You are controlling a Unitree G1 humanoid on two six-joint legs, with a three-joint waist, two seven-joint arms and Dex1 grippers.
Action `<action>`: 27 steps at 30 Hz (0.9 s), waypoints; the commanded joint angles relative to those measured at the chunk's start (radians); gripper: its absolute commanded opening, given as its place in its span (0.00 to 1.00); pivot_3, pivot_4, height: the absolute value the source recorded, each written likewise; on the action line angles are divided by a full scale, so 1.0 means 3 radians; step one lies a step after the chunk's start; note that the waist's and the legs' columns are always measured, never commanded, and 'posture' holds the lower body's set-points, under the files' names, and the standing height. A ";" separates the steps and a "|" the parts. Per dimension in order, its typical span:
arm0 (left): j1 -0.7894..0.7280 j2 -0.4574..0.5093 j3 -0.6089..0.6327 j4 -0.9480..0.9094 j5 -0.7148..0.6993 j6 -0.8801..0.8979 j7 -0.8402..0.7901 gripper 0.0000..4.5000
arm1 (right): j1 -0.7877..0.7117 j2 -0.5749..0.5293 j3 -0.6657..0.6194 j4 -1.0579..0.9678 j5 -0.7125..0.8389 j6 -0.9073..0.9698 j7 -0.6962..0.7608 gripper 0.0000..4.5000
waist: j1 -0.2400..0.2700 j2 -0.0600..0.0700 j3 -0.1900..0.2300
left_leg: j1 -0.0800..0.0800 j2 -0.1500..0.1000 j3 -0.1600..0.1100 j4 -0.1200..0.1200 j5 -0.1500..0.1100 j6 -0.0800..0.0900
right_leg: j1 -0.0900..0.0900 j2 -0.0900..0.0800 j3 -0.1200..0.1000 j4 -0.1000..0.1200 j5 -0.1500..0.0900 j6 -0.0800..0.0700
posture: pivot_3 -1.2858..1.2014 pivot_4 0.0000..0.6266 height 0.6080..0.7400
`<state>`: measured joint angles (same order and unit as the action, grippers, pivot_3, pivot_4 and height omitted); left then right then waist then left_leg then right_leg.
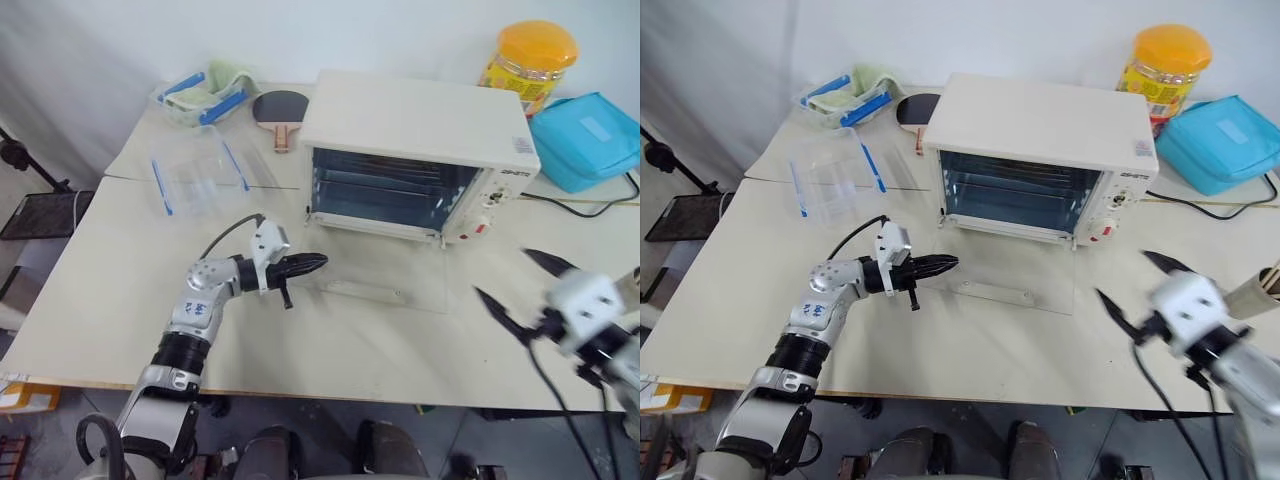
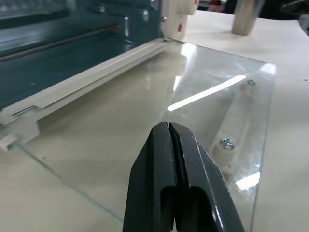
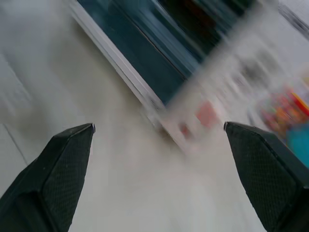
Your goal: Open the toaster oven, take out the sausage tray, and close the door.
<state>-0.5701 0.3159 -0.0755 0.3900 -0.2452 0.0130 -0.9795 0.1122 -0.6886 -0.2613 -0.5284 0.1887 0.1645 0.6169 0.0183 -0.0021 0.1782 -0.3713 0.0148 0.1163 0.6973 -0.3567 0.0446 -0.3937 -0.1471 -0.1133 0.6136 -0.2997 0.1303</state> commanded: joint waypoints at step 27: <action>0.0993 0.0321 0.0633 -0.1576 -0.0780 0.0396 0.0249 1.00 | -0.3334 0.0942 0.2013 0.3452 -0.2792 -0.0479 -0.2033 0.71 | -0.0166 0.0000 0.0001 | -0.0015 -0.0002 -0.0021 -0.0004 0.0002 -0.0002 | 0.0000 0.0000 -0.0026 -0.0003 -0.0001 -0.0002 | 0.52 0.24 1.00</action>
<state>-0.2605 0.4124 0.1180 -0.0456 -0.4663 0.1334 -0.9109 -0.8588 -0.4030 0.3477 0.5118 -0.6343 0.0399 0.0350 -0.0317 -0.0021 0.1785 -0.3758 0.0141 0.1100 0.6962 -0.3561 0.0441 -0.3937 -0.1472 -0.1211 0.6127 -0.3001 0.1297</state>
